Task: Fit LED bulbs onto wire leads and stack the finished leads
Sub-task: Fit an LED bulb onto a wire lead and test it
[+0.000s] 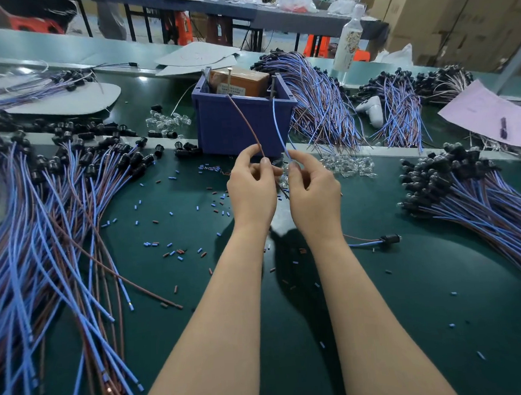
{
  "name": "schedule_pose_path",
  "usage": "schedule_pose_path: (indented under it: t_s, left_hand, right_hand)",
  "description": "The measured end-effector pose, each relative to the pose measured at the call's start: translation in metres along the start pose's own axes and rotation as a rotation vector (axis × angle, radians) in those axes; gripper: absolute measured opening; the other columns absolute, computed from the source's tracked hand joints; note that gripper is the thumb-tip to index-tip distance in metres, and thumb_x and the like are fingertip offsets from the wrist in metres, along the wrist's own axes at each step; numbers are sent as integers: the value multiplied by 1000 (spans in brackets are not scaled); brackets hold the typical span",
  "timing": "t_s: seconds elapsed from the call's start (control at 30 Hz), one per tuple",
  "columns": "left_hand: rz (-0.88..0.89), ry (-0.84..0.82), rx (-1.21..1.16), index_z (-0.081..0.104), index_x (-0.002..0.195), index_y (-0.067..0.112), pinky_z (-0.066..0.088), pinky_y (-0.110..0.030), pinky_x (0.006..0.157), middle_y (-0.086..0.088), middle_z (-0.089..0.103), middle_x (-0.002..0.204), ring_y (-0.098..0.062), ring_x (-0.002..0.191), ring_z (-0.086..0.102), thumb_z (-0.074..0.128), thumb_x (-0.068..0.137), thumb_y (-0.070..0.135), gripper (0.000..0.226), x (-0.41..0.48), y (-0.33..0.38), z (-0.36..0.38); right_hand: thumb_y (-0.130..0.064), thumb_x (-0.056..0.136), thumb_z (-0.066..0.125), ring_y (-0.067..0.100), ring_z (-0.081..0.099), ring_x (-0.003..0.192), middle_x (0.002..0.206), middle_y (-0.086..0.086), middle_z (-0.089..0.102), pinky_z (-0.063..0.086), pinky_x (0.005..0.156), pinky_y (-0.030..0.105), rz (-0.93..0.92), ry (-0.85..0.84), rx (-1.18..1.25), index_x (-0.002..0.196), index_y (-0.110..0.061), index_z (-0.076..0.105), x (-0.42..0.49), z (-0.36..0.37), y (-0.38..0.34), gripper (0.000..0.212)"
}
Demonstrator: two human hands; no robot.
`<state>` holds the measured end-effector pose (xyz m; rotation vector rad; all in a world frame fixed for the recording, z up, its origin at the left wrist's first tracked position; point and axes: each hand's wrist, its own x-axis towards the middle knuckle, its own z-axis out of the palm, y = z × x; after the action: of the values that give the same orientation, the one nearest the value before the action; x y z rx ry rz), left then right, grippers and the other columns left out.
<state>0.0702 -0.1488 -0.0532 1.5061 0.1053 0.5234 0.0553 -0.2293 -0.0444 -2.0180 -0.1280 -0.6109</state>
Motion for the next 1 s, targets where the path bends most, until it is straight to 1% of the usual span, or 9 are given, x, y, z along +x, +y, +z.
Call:
schedule_pose_path:
  t_s: [0.1, 0.23, 0.37, 0.5, 0.63, 0.73, 0.83, 0.93, 1.0]
  left_hand:
    - [-4, -11, 3, 54, 121, 11, 49, -21, 71, 6, 65, 69, -7, 68, 61, 47, 97, 11, 25, 1, -1, -1]
    - [-12, -12, -2, 53, 122, 10, 46, -16, 66, 5, 65, 68, -3, 64, 60, 47, 97, 11, 26, 3, -2, -1]
    - [-12, -5, -20, 54, 120, 10, 43, -8, 56, 7, 64, 66, 6, 56, 57, 47, 97, 9, 25, 2, -2, 0]
    - [-9, 0, -24, 54, 120, 10, 46, -11, 59, 7, 64, 66, 1, 60, 59, 47, 97, 10, 25, 2, -2, 0]
    - [-8, -3, -21, 54, 121, 11, 48, -17, 64, 6, 65, 66, -4, 64, 60, 47, 97, 11, 25, 2, -1, -1]
    - [-8, -11, -14, 53, 121, 11, 49, -20, 68, 5, 65, 67, -6, 66, 61, 47, 97, 11, 25, 2, -1, -1]
    - [-9, -19, -14, 53, 122, 10, 49, -20, 68, 5, 65, 68, -6, 67, 61, 46, 97, 10, 26, 3, -2, -1]
    - [-5, -21, -7, 53, 122, 10, 48, -18, 67, 5, 65, 68, -2, 64, 60, 47, 97, 10, 26, 4, -2, -1]
    - [-5, -20, -9, 53, 122, 9, 47, -18, 66, 4, 64, 67, -1, 61, 59, 47, 97, 9, 26, 5, -3, 0]
  right_hand:
    - [-10, 96, 49, -11, 47, 53, 65, -22, 44, 32, 57, 5, 2, 14, 13, 118, -11, 64, 0, 1, 0, 27]
    - [-8, 95, 49, -9, 49, 53, 60, -19, 47, 33, 55, 5, -10, 78, 1, 114, -8, 65, -1, 2, 0, 25]
    - [-10, 95, 48, 1, 44, 50, 65, -9, 53, 36, 60, 20, 4, 123, -15, 114, -9, 64, 1, 2, 2, 24]
    - [-10, 95, 48, 12, 48, 61, 75, -4, 60, 43, 67, 26, -10, 165, -12, 114, -10, 64, -1, 2, 0, 25]
    - [-10, 95, 48, 8, 45, 57, 72, -6, 55, 39, 65, 23, -28, 142, -22, 114, -10, 64, -1, 3, 0, 25]
    - [-9, 95, 49, 0, 43, 52, 62, -16, 47, 32, 61, 18, -42, 114, -32, 113, -10, 65, -1, 4, 2, 24]
    - [-10, 95, 49, -2, 44, 51, 59, -19, 44, 31, 59, 16, -40, 97, -37, 113, -10, 65, -1, 4, 2, 24]
    - [-10, 94, 50, -5, 47, 50, 59, -20, 44, 32, 56, 8, -39, 88, -40, 113, -11, 65, -1, 4, 2, 24]
    - [-10, 94, 50, -4, 46, 50, 59, -20, 44, 32, 57, 14, -39, 81, -40, 113, -12, 66, -1, 5, 2, 24]
